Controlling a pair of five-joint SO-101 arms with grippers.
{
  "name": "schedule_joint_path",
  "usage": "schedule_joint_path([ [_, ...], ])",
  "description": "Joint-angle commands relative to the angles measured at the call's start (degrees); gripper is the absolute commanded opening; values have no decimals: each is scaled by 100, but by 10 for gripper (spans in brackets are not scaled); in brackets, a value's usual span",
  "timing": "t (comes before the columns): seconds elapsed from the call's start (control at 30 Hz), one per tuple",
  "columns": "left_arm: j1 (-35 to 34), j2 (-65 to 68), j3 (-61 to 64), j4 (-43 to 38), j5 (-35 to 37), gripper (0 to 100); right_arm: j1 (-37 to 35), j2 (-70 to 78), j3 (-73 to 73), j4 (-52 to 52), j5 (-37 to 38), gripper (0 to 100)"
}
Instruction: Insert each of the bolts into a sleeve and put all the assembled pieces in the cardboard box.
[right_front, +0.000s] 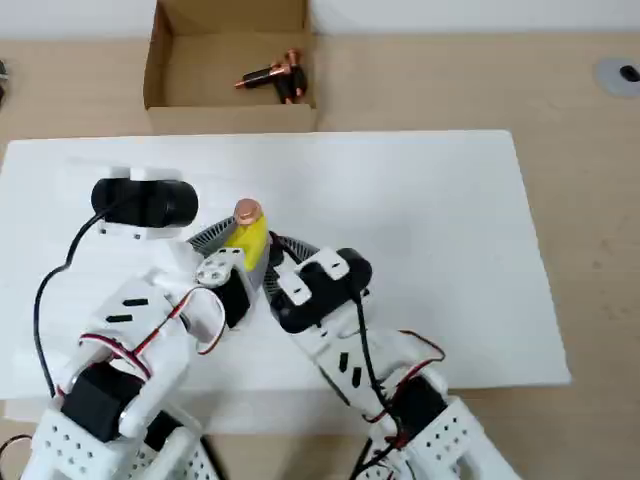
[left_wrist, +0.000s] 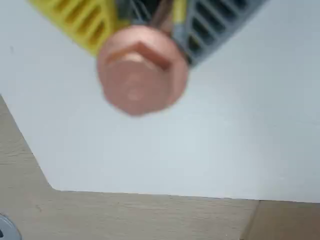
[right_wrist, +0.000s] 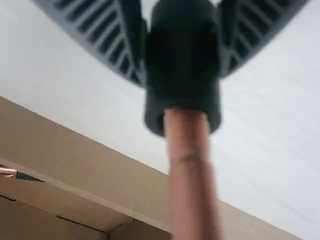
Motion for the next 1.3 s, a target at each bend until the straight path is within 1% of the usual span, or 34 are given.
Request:
schedule_joint_path([
  [0.0, 519, 57, 53, 70, 79, 9, 48, -48, -163, -132, -18, 10],
  [0.2, 501, 57, 897, 53, -79, 9, 48, -48, -163, -132, -18, 10],
  [0.33, 501, 22, 1204, 44, -79, 9, 40, -48, -171, -132, -18, 10],
  [0.43, 492, 22, 1398, -264, -88, 9, 40, -48, -171, -123, -18, 10],
  [0.53, 492, 22, 1503, -457, -220, 9, 40, -48, -171, -123, -18, 10],
  [0.67, 484, 13, 1477, -422, -229, 12, 40, -48, -171, -123, -18, 10],
  [0.83, 167, 13, 1222, -422, -220, 19, 40, -48, -171, -114, -18, 10],
  [0.93, -211, 13, 1187, -404, -211, 98, 40, -48, -171, -114, -18, 10],
  [1.07, -431, 13, 1152, 26, -149, 215, 40, -48, -171, -114, -18, 10],
  [1.17, -440, 13, 1037, 457, 290, 245, 40, -40, -189, -114, -9, 10],
  [1.27, -440, 13, 870, 818, 352, 250, 40, -13, -356, 70, -9, 10],
])
